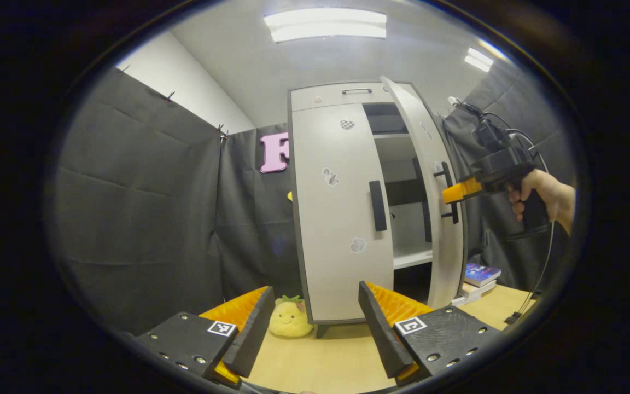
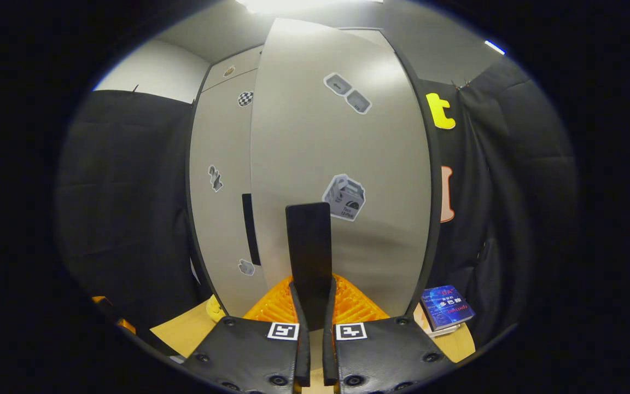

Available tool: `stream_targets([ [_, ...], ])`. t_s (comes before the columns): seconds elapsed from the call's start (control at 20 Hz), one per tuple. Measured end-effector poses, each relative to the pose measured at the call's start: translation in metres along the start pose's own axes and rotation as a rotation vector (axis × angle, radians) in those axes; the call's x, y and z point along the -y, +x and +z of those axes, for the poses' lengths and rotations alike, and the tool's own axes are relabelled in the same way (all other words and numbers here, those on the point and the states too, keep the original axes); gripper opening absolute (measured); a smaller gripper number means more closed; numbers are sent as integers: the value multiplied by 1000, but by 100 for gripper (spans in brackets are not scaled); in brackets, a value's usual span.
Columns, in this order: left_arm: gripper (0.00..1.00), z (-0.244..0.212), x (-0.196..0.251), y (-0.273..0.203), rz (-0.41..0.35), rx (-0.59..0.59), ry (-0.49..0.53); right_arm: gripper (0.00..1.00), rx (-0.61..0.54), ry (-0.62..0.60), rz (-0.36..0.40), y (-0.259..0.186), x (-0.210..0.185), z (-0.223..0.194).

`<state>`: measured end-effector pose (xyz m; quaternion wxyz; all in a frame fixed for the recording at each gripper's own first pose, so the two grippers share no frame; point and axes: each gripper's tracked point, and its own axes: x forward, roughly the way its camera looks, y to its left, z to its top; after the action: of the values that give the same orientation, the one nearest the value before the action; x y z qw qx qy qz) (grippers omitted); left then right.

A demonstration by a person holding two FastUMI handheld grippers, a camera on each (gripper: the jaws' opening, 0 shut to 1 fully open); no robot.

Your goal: Open the right door of the double-door shoe cabinet with the right hand, and open the left door with the left hand.

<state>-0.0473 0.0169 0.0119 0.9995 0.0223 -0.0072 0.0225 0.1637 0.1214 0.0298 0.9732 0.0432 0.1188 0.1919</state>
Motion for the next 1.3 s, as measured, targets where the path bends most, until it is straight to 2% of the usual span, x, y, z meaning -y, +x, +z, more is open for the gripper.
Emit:
stream_targets([
  [0.1, 89, -2, 6, 2, -10, -4, -2, 11, 6, 10, 17, -5, 3, 0],
  [0.3, 89, -5, 17, 10, -27, -11, -6, 10, 5, 8, 40, -12, 8, -1],
  [0.35, 89, -6, 21, 12, -33, -11, -6, 7, 5, -1, 43, -13, 10, -1],
  [0.65, 89, -7, 42, 23, -67, -9, -11, 10, -1, -14, 58, -23, 18, -2],
  [0.7, 89, -8, 47, 25, -72, -11, -17, 7, -1, -19, 58, -24, 21, -2],
  [1.0, 88, -5, 66, 28, -98, -3, -27, 7, 2, -16, 35, -35, 39, -3],
  [1.05, 89, -4, 69, 28, -104, -1, -28, 10, 3, -22, 27, -37, 42, -3],
  [1.15, 88, -4, 75, 29, -113, 1, -25, 7, 9, -26, 7, -40, 50, -3],
  [1.3, 90, -6, 84, 25, -125, -7, -29, 10, 22, -34, -37, -46, 66, -1],
])
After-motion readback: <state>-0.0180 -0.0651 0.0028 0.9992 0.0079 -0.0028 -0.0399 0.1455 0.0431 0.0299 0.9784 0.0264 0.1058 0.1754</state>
